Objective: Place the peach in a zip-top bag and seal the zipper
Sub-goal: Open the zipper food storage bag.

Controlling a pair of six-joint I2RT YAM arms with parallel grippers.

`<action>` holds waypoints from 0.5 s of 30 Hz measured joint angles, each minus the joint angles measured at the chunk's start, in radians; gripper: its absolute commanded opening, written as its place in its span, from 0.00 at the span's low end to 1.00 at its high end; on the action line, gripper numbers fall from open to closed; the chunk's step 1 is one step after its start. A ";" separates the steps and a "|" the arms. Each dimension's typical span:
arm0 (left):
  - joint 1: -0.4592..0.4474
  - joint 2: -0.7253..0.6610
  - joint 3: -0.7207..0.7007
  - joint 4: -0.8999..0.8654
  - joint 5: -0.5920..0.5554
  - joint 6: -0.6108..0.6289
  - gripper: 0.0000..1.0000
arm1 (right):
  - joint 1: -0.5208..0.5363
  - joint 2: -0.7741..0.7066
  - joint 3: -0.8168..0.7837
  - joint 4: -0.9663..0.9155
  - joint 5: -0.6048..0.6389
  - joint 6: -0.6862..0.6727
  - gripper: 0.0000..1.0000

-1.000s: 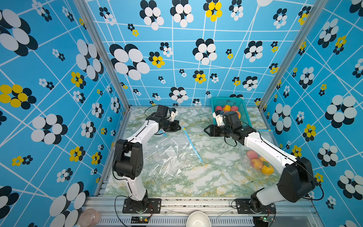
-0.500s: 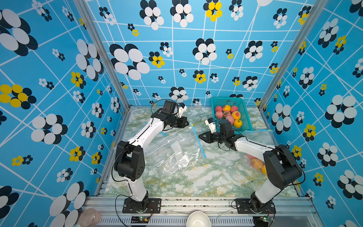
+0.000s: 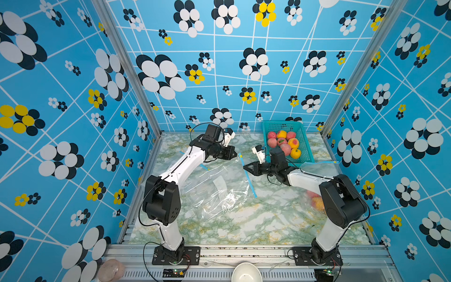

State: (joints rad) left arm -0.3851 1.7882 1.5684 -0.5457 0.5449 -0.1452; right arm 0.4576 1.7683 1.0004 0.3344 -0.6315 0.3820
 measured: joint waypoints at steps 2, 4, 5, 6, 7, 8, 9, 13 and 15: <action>0.000 0.000 0.001 -0.002 -0.003 0.000 0.00 | 0.000 0.000 -0.001 0.005 -0.009 0.002 0.17; 0.000 0.003 0.005 -0.002 -0.003 0.000 0.00 | 0.000 -0.002 -0.005 0.014 -0.017 0.004 0.16; 0.000 0.004 0.005 -0.002 -0.003 0.000 0.00 | 0.000 -0.004 -0.008 0.018 -0.024 0.005 0.15; 0.000 0.004 0.005 -0.003 -0.003 0.000 0.00 | 0.000 -0.006 -0.011 0.020 -0.033 0.007 0.13; 0.000 0.004 0.005 -0.004 -0.003 0.000 0.00 | 0.000 -0.008 -0.012 0.021 -0.039 0.012 0.13; 0.000 0.004 0.006 -0.004 -0.003 0.000 0.00 | 0.000 -0.008 -0.012 0.023 -0.045 0.017 0.13; 0.000 0.004 0.006 -0.004 -0.003 0.000 0.00 | 0.000 -0.010 -0.012 0.023 -0.051 0.020 0.12; 0.000 0.004 0.006 -0.005 -0.009 0.000 0.00 | 0.008 -0.017 -0.013 0.027 -0.064 0.027 0.13; 0.000 0.004 0.006 -0.005 -0.011 0.000 0.00 | 0.014 -0.025 -0.020 0.034 -0.069 0.027 0.15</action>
State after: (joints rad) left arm -0.3847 1.7924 1.5742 -0.5507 0.5343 -0.1452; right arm 0.4713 1.7432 0.9802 0.3683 -0.7006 0.4095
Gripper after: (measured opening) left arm 0.042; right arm 0.130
